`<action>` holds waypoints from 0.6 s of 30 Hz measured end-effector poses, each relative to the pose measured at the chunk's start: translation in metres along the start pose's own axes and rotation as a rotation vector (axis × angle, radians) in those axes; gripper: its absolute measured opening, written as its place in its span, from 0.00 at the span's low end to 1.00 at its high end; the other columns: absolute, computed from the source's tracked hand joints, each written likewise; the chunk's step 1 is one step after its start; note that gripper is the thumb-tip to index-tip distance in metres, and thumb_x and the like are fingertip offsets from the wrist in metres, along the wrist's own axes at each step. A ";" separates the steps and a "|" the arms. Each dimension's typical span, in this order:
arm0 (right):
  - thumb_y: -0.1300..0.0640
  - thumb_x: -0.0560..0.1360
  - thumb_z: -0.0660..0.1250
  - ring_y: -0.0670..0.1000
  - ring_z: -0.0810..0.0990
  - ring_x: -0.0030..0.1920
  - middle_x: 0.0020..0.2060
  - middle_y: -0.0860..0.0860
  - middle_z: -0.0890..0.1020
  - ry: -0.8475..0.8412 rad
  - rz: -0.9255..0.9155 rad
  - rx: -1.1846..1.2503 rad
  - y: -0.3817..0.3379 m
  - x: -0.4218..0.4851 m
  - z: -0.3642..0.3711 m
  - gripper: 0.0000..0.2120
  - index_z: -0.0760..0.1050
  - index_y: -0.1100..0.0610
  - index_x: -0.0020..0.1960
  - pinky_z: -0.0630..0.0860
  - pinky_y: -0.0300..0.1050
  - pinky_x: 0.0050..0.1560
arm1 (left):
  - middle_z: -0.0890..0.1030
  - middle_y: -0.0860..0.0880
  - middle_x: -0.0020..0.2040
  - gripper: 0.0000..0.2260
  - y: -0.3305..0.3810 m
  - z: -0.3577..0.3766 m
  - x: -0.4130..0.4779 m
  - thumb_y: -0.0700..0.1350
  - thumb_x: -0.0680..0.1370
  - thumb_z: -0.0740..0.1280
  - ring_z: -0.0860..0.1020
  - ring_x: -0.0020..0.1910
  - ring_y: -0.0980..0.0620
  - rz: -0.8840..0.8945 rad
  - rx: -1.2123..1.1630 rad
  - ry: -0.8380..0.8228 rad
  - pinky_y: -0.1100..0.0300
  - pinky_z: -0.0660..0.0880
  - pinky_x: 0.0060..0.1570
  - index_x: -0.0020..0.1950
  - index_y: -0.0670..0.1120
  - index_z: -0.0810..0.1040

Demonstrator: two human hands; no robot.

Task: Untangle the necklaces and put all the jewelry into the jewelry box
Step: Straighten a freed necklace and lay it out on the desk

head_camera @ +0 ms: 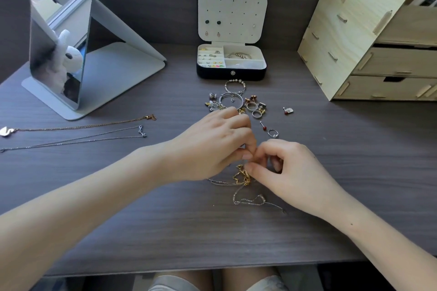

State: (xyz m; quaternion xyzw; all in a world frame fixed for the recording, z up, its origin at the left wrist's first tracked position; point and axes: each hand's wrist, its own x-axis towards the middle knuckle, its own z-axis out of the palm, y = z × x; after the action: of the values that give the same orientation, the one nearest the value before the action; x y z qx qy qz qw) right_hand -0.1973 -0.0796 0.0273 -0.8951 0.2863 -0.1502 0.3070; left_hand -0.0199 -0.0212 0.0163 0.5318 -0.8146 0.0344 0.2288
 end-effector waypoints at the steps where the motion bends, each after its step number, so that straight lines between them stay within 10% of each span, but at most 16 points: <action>1: 0.51 0.71 0.70 0.41 0.70 0.33 0.30 0.32 0.73 0.004 0.013 -0.001 0.001 0.000 -0.001 0.11 0.72 0.44 0.32 0.62 0.34 0.33 | 0.75 0.47 0.41 0.11 0.000 0.001 0.001 0.50 0.77 0.59 0.65 0.41 0.51 -0.004 -0.001 0.011 0.54 0.65 0.42 0.44 0.46 0.78; 18: 0.43 0.75 0.63 0.49 0.75 0.39 0.31 0.44 0.75 0.054 0.169 -0.342 0.004 0.001 -0.007 0.13 0.76 0.50 0.37 0.65 0.42 0.38 | 0.75 0.48 0.40 0.13 0.010 0.011 0.007 0.52 0.76 0.59 0.68 0.40 0.49 -0.080 0.041 0.061 0.55 0.70 0.38 0.41 0.47 0.80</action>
State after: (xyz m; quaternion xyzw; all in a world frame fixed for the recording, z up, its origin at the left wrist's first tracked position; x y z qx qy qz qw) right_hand -0.2015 -0.0862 0.0303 -0.9026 0.3900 -0.0970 0.1543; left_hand -0.0345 -0.0260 0.0110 0.5671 -0.7846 0.0582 0.2437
